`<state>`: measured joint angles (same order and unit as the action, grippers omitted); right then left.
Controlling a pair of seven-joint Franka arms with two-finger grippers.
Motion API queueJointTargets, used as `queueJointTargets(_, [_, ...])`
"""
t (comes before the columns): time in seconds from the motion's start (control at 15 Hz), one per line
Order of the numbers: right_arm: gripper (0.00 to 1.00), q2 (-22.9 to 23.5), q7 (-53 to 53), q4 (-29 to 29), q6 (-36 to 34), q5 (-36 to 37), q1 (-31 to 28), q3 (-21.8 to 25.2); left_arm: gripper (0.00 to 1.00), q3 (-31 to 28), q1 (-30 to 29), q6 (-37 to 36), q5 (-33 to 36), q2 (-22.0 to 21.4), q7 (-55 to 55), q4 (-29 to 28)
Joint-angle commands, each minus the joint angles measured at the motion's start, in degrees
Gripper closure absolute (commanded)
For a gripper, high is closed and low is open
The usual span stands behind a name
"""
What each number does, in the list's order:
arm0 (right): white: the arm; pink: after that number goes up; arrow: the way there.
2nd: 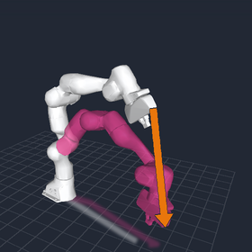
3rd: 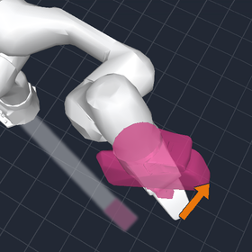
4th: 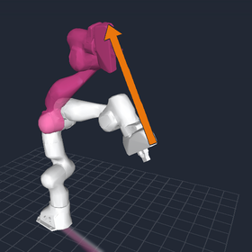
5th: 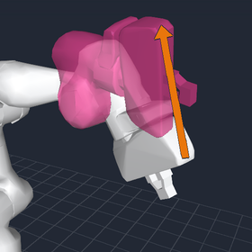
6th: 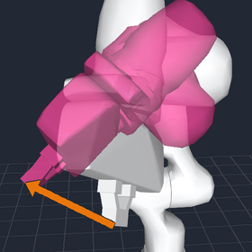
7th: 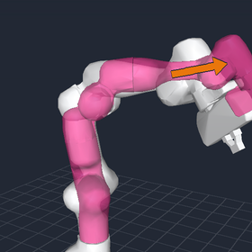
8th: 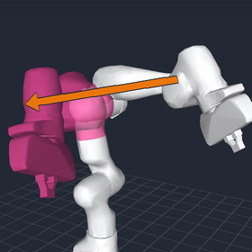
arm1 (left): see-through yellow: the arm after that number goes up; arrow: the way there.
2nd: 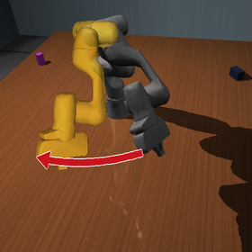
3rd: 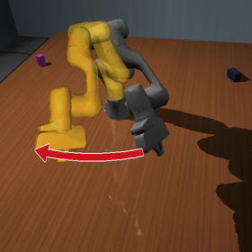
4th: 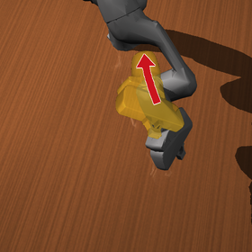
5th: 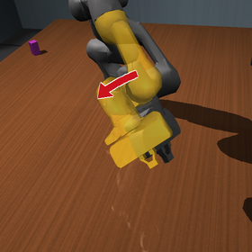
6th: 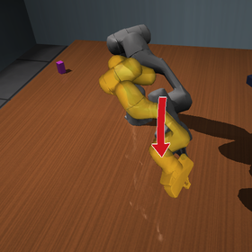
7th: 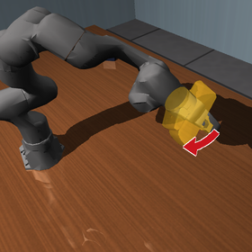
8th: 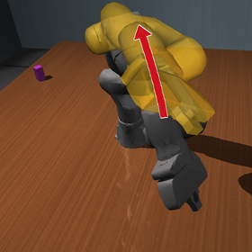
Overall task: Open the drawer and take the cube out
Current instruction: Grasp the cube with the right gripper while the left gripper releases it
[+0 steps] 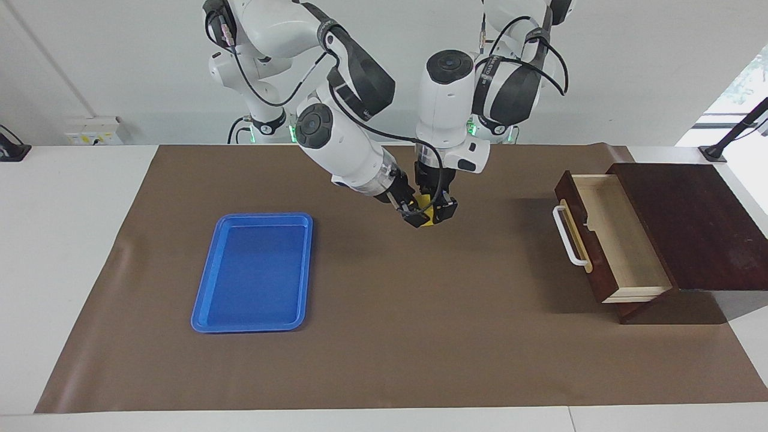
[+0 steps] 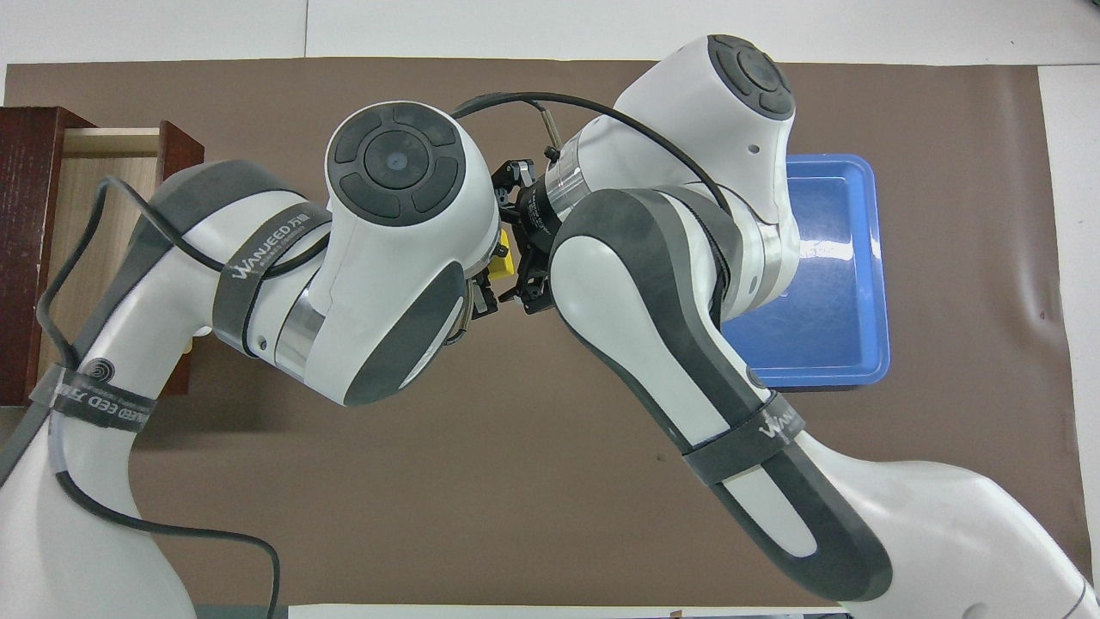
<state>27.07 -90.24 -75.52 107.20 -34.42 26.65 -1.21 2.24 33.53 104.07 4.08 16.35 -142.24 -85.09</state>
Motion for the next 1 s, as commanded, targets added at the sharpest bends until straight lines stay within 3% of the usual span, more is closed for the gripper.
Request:
queueJointTargets(0.0, [0.43,0.70,0.94,1.07,-0.33,0.85,0.33,0.24,1.00,-0.48,0.66,0.25,0.76,0.52,0.82,1.07])
queueJointTargets(0.27, [0.67,0.70,0.42,0.99,-0.15,0.76,0.42,0.33,1.00,-0.57,0.66,0.25,0.76,0.52,1.09,1.07])
queueJointTargets(0.4, [1.00,0.70,0.42,0.99,-0.15,0.76,0.42,0.33,1.00,-0.57,0.66,0.25,0.84,0.52,1.18,1.16])
queueJointTargets(0.6, [1.00,0.70,0.50,0.81,-0.06,0.85,0.42,0.33,1.00,-0.48,0.66,0.25,0.84,0.52,1.18,1.16])
queueJointTargets(0.67, [1.00,0.70,0.50,0.72,0.03,0.85,0.42,0.33,0.67,-0.48,0.66,0.08,0.93,0.52,1.26,1.16])
queueJointTargets(0.73, [1.00,0.70,0.50,0.72,0.29,0.85,0.33,0.33,0.01,-0.48,0.57,-0.10,0.85,0.44,2.57,1.07])
queueJointTargets(0.93, [1.00,0.70,0.50,0.37,0.64,0.85,0.42,0.42,0.00,-0.66,-0.83,-2.11,0.76,-0.09,5.73,1.07])
